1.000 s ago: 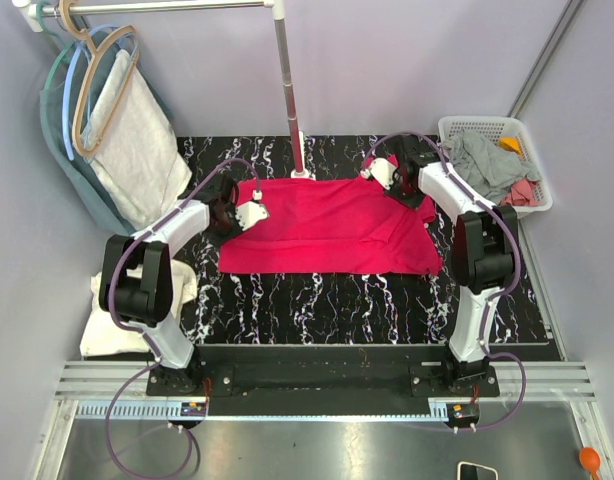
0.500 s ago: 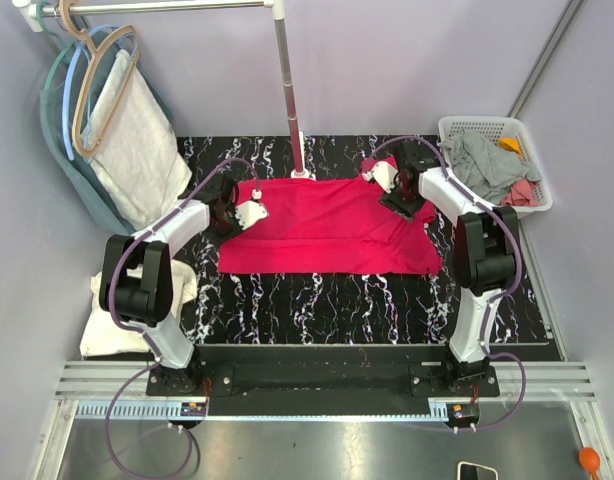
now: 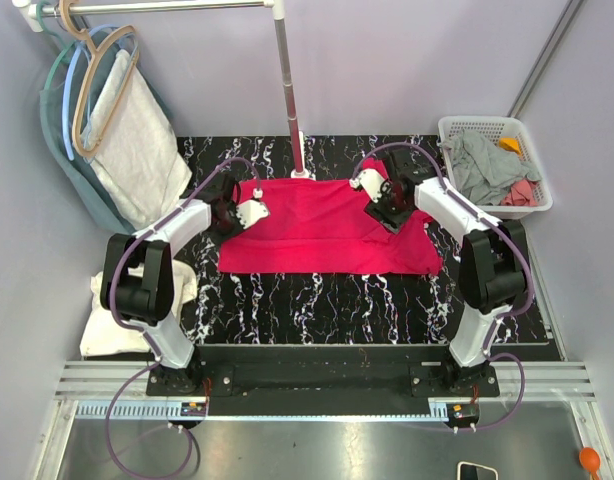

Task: Fold and stack the t-shirts
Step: Fold the tshirt

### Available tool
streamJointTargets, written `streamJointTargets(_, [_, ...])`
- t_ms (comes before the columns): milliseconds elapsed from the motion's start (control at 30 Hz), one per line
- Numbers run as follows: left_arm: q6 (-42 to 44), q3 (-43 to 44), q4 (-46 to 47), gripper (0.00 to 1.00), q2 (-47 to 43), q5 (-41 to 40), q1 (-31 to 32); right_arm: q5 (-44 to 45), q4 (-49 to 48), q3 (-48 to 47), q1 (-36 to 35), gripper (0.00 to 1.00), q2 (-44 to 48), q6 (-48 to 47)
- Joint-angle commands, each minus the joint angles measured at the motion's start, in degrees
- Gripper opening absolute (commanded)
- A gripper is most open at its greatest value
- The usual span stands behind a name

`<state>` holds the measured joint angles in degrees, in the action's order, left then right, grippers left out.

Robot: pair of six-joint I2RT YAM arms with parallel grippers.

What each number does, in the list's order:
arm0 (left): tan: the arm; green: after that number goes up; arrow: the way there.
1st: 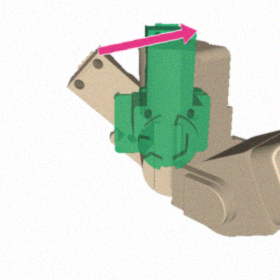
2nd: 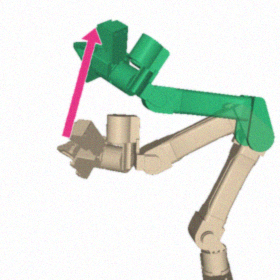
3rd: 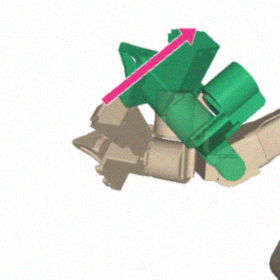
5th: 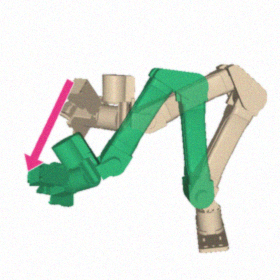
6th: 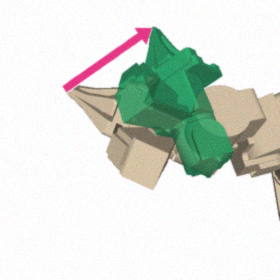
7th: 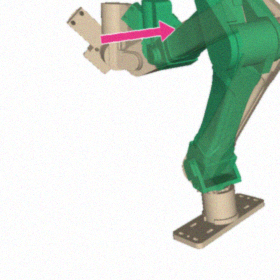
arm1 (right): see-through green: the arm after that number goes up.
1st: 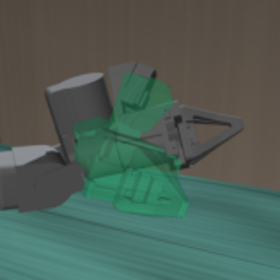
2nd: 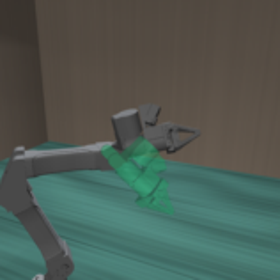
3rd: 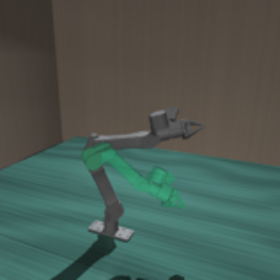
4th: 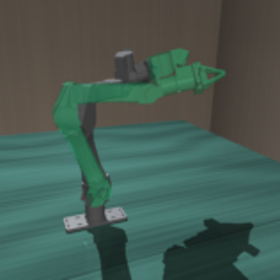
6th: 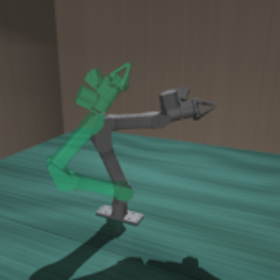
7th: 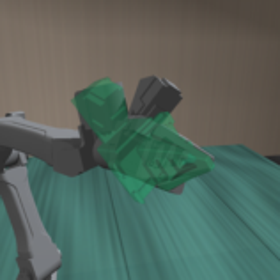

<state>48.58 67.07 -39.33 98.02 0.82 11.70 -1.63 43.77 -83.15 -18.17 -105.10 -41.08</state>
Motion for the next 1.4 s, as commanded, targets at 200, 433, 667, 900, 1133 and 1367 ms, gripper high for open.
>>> streamJointTargets(200, [-0.3, 1.8, 2.9, 0.30, 0.2, -3.1, 0.2, -2.9, -0.4, -0.4, -0.6, 0.58, -3.0, 1.8])
streamJointTargets(433, [0.1, -0.2, 5.8, 0.53, -0.6, -5.0, 0.2, -3.6, -0.7, 0.0, -0.6, 0.57, -3.4, 1.8])
streamJointTargets(667, [0.0, -0.1, 6.1, 0.55, -0.5, -5.5, 0.2, -3.7, -1.1, 0.5, -1.0, 0.57, -4.4, 1.9])
streamJointTargets(900, [0.6, -0.6, 6.6, 0.58, -0.4, -5.9, 0.2, -3.8, -1.8, 0.8, -1.0, 0.58, -5.6, 1.8])
streamJointTargets(1133, [0.6, -1.1, 7.0, 0.61, -0.2, -6.2, 0.2, -4.4, -2.5, 0.9, -1.1, 0.57, -7.0, 2.1])
streamJointTargets(1367, [0.7, -1.2, 7.3, 0.63, 0.2, -6.6, 0.2, -5.4, -3.0, 0.8, -1.1, 0.57, -7.8, 2.5])
